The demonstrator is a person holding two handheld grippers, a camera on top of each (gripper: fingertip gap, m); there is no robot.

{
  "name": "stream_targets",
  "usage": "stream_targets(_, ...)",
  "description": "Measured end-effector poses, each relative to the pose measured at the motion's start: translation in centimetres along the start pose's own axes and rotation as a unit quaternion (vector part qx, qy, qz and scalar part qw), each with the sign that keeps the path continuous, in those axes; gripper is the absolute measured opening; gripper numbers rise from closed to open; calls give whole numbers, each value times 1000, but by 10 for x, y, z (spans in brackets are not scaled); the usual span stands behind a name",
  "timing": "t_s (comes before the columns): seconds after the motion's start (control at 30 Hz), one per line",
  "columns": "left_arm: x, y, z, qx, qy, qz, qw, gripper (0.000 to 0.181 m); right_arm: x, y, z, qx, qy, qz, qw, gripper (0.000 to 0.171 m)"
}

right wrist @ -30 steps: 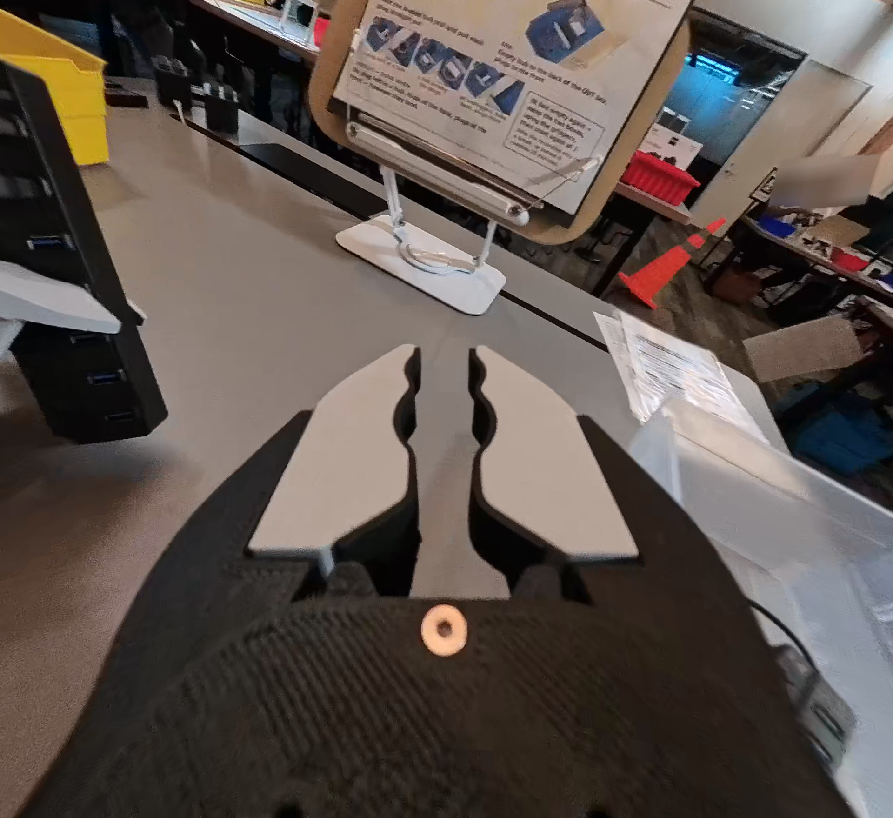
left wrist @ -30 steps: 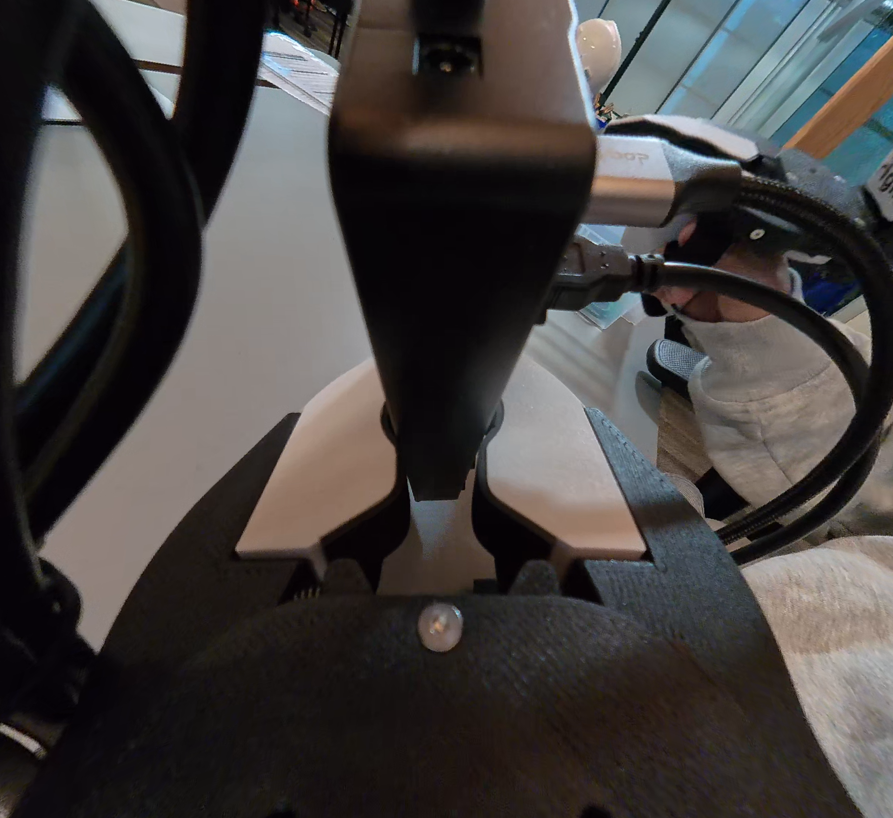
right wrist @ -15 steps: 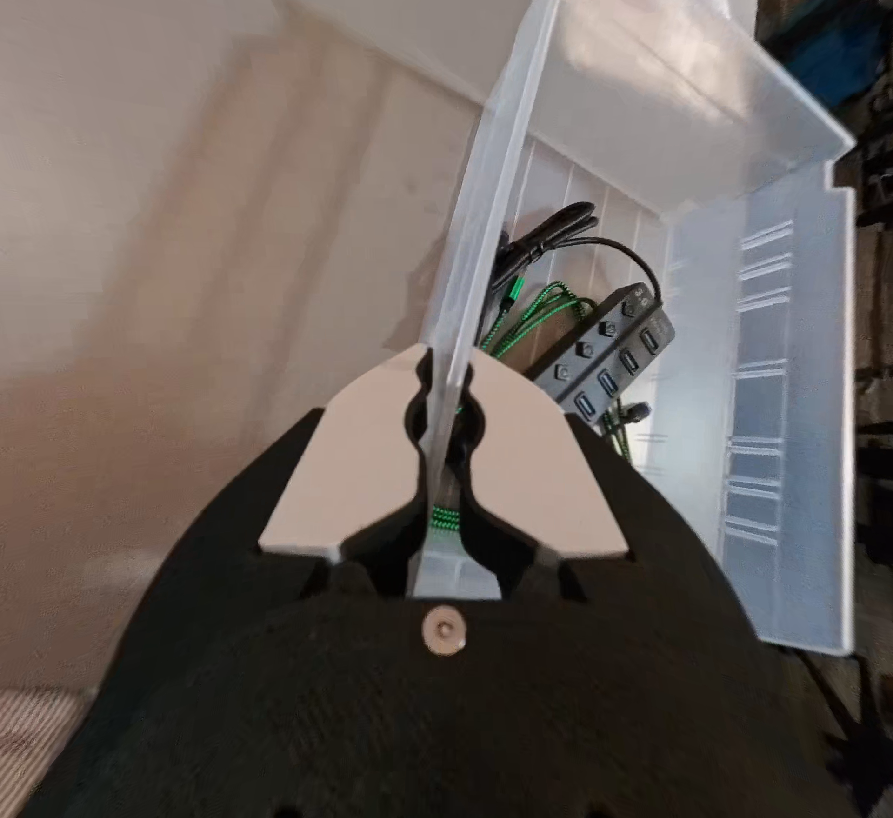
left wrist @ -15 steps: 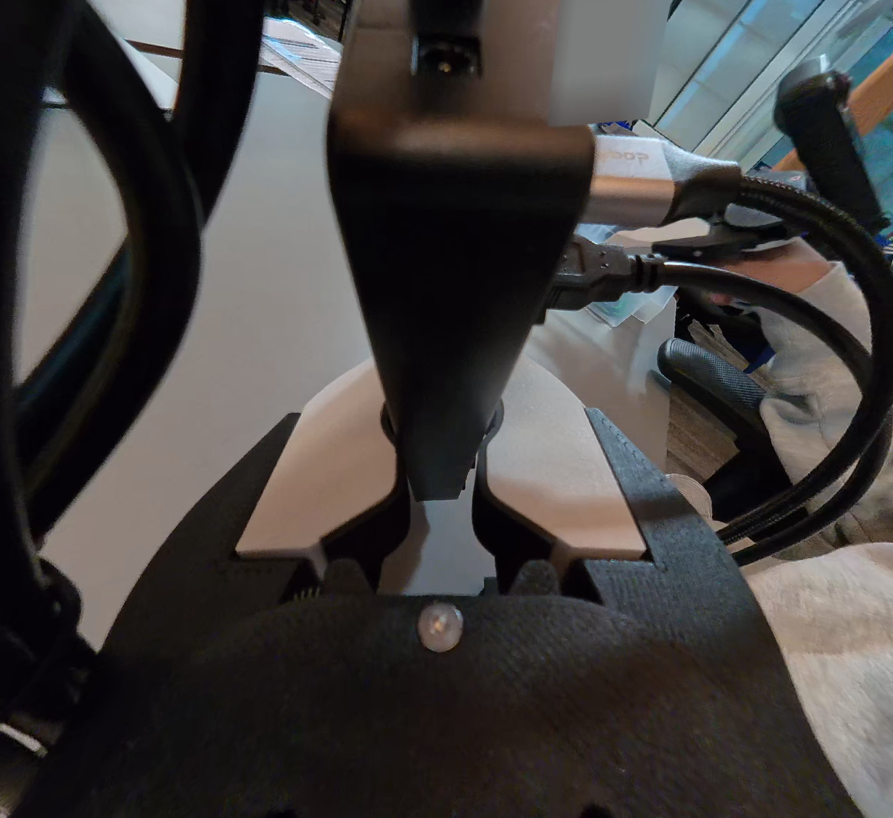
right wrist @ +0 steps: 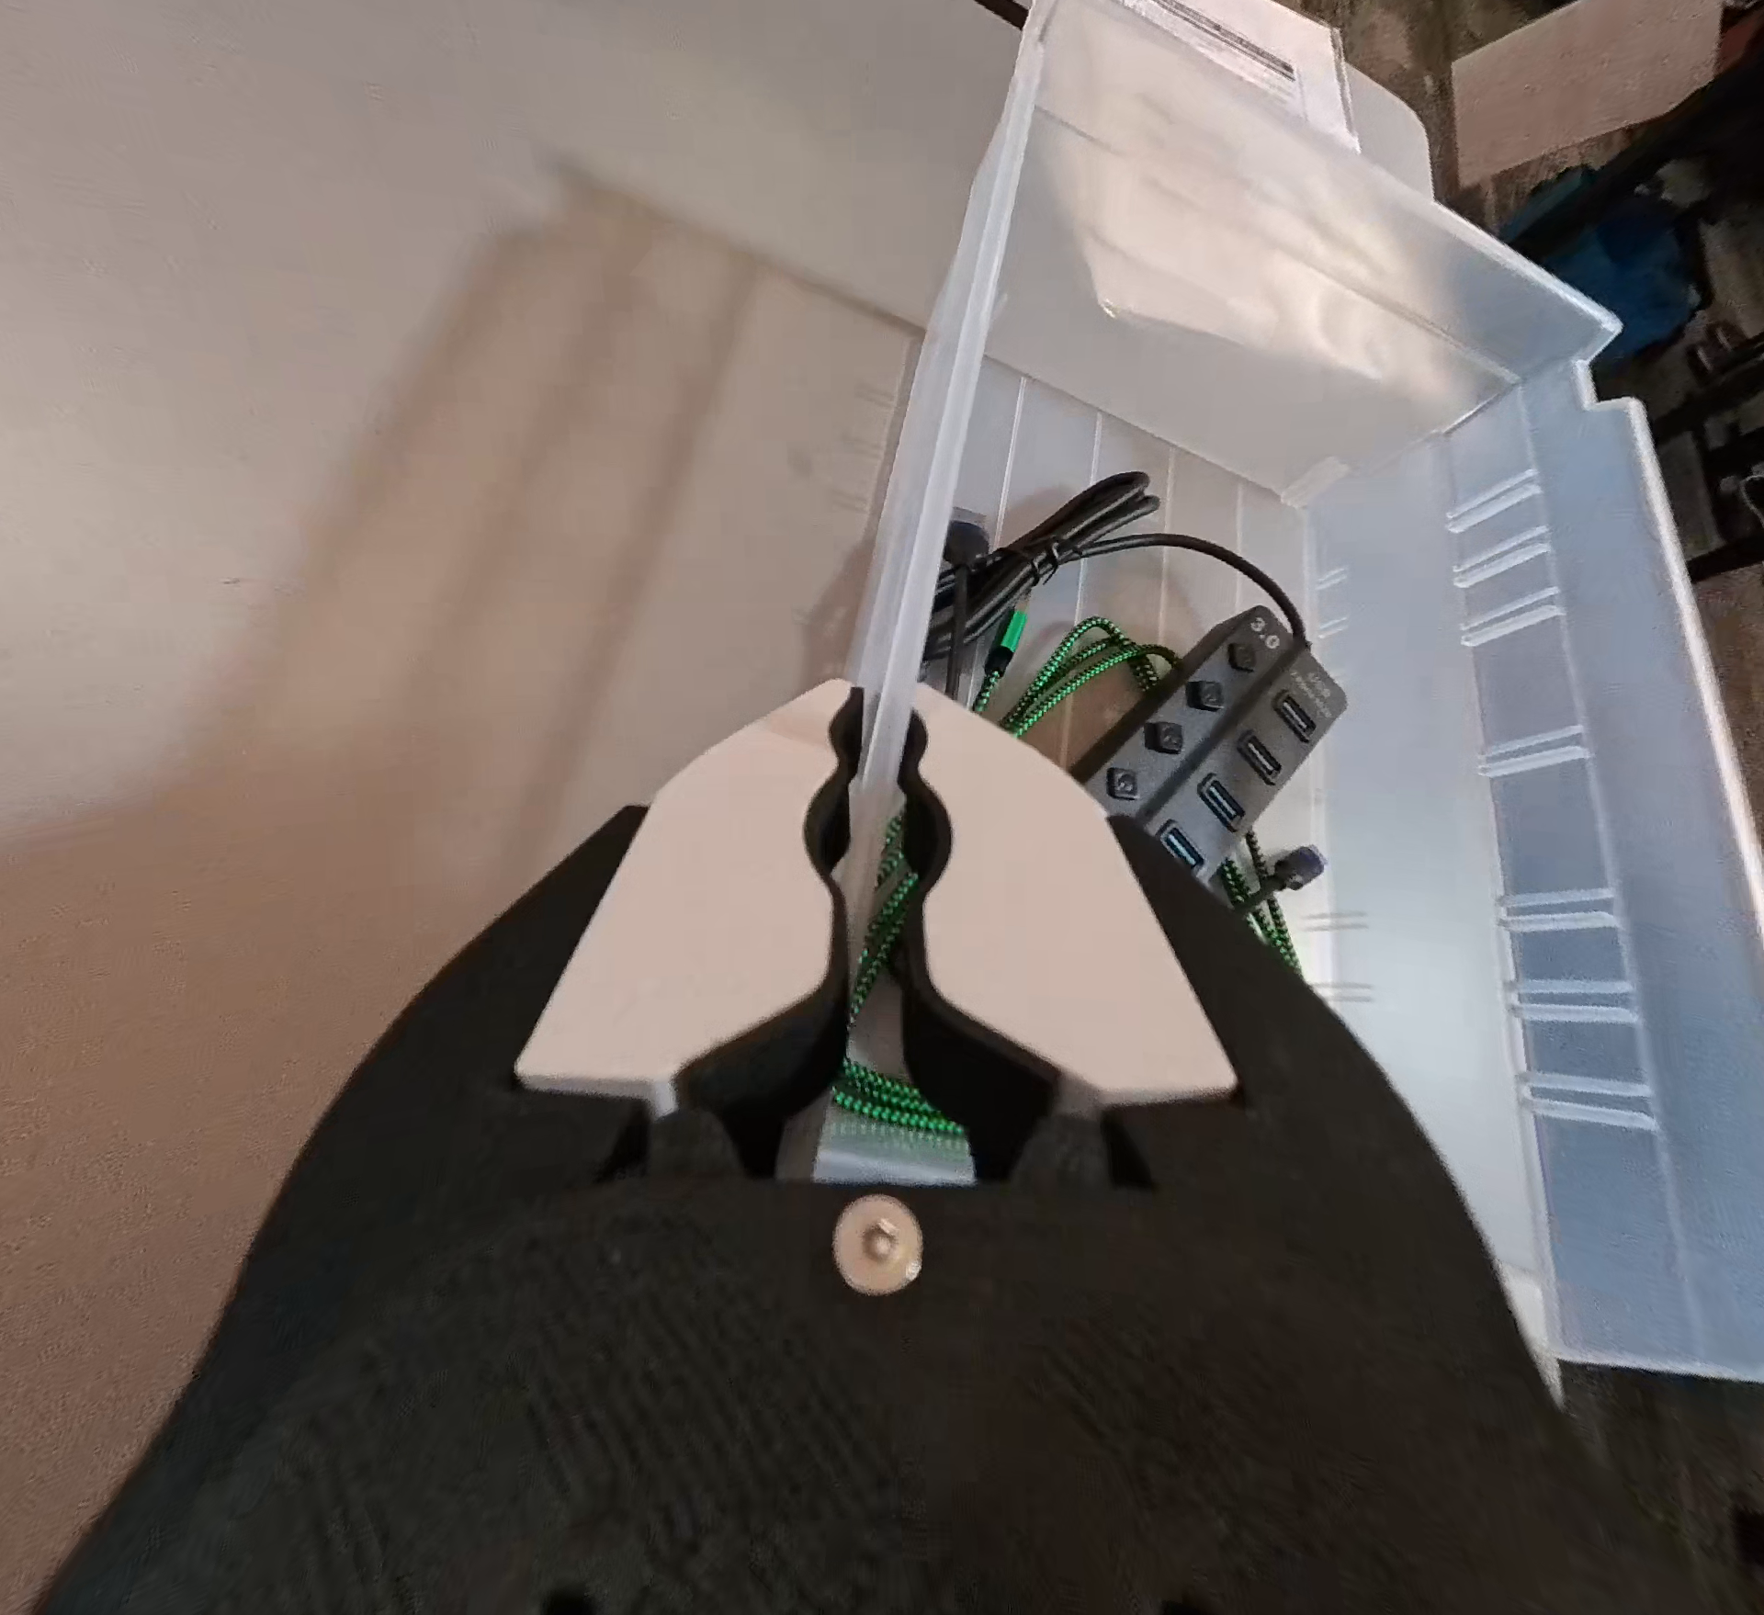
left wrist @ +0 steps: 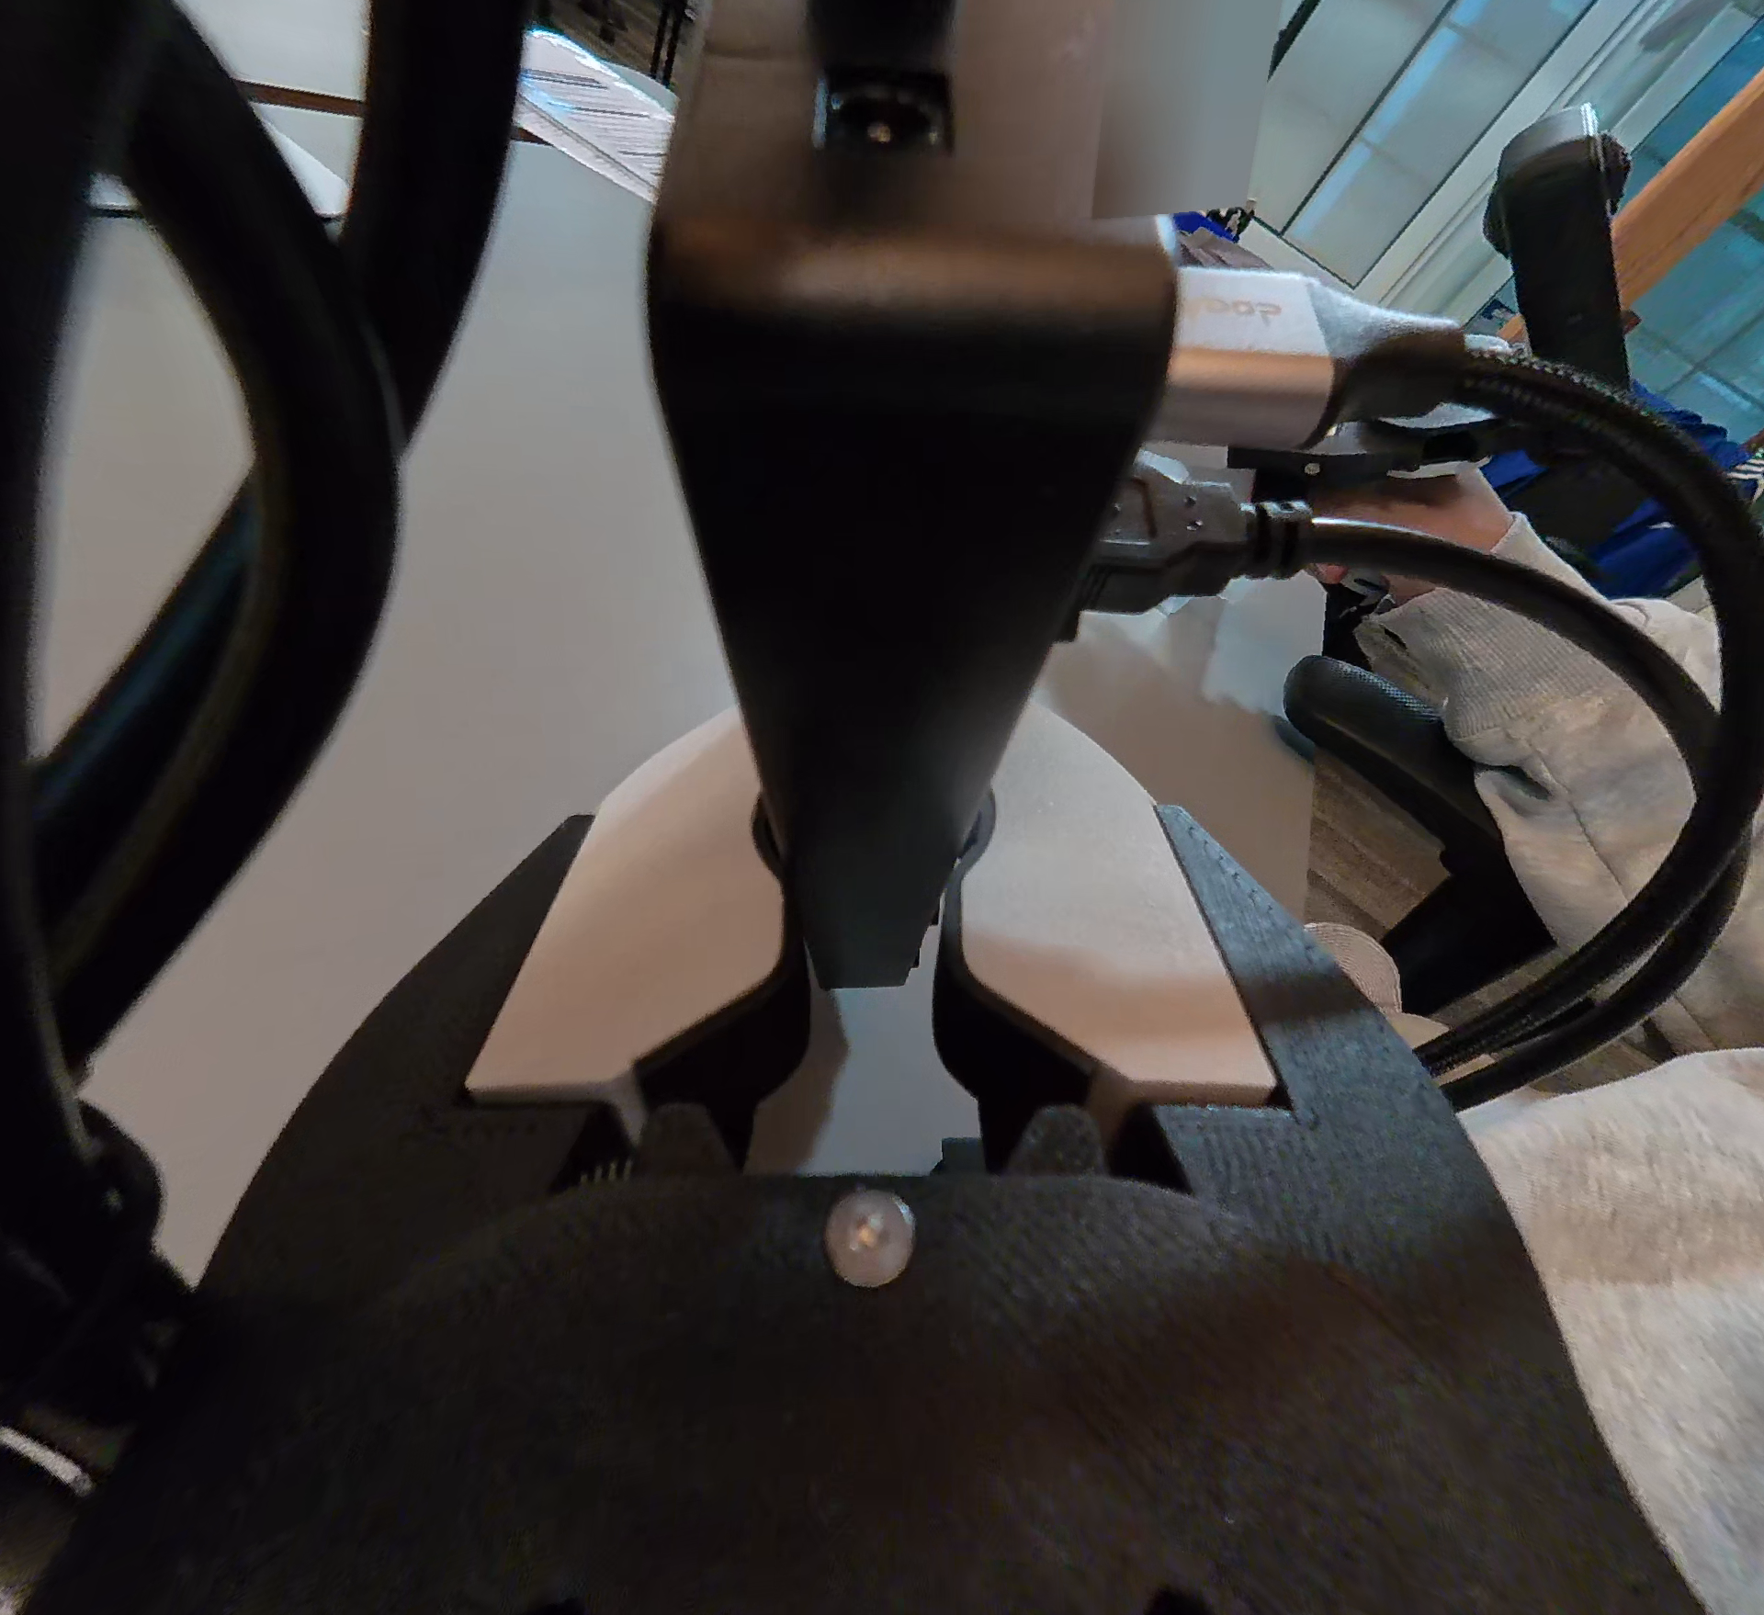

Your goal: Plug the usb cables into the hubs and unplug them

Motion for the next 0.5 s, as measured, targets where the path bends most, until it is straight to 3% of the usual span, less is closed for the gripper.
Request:
stream_targets(0.23, 0, 0, 0, 0, -2, -1, 1000, 27, 8, -7, -1, 37, 44, 40, 998, 12)
stream_targets(0.4, -1, 1, 1, 1, 6, 0, 1000, 27, 66, -52, -24, 134, 131, 208, 960, 2)
stream_targets(0.5, -3, 1, 6, -1, 19, 1, 1000, 27, 89, -67, -67, 159, 75, 286, 942, 1)
Point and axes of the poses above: each gripper's, where its closed fingertips meet, x back along the fingers, y out of its underside, z = x × y across the jaws, the point moved 6 cm from there along x, back along the fingers, and after that the axes turned 9 degrees about -x, right-handed, at the moved point
